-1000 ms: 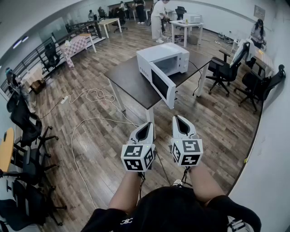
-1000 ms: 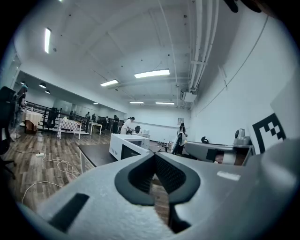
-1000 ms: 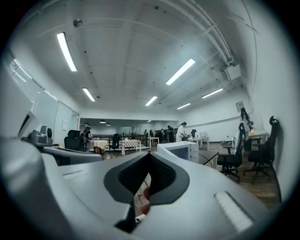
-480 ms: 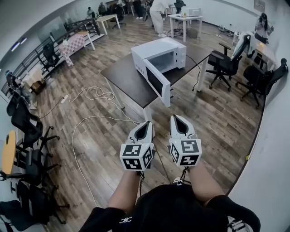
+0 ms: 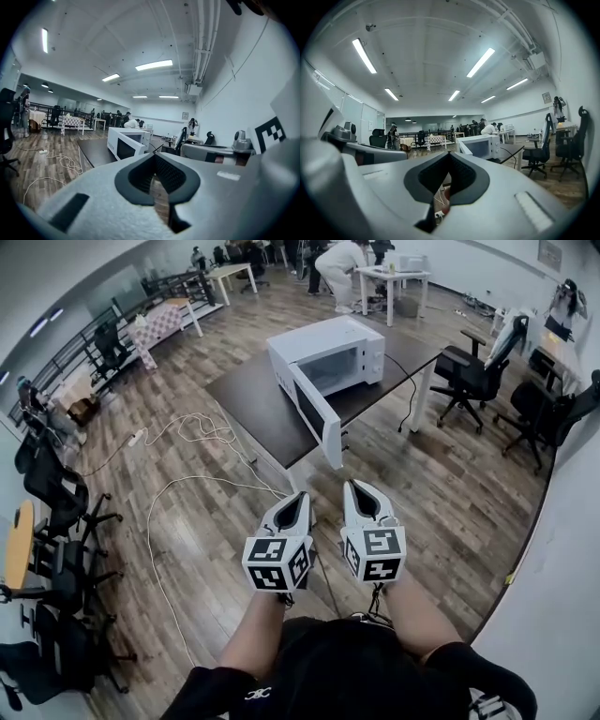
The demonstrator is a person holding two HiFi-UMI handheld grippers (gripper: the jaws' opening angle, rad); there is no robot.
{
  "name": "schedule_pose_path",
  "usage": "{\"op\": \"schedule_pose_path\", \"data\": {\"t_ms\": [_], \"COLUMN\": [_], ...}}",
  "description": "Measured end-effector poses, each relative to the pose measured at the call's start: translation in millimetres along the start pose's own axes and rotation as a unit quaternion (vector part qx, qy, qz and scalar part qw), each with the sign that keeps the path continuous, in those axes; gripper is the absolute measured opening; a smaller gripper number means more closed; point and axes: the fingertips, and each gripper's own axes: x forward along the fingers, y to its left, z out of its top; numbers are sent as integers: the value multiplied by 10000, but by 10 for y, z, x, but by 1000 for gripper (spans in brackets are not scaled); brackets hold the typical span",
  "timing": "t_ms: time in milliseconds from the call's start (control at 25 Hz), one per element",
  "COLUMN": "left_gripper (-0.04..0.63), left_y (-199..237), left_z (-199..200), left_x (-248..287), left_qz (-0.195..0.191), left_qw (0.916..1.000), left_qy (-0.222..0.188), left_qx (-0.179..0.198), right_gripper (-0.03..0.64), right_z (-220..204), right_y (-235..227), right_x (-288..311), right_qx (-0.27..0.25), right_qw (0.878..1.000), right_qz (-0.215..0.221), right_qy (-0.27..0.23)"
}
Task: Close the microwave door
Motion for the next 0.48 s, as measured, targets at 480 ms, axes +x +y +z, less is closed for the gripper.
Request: {"op": "schedule_pose_path", "data": {"t_ms": [480], "left_gripper": [8], "left_y": [510], "left_z": [-12], "left_x": [425], "left_qz": [70], "left_qw": [9999], "left_qy": [49], "left_qx": [-120], "right_gripper": [68], "right_z": [-208], "right_y": [-113], "right_x": [751], "right_qx": [68], "right_qw": [9995], "right_qz": [-197], "right_qy": [230]}}
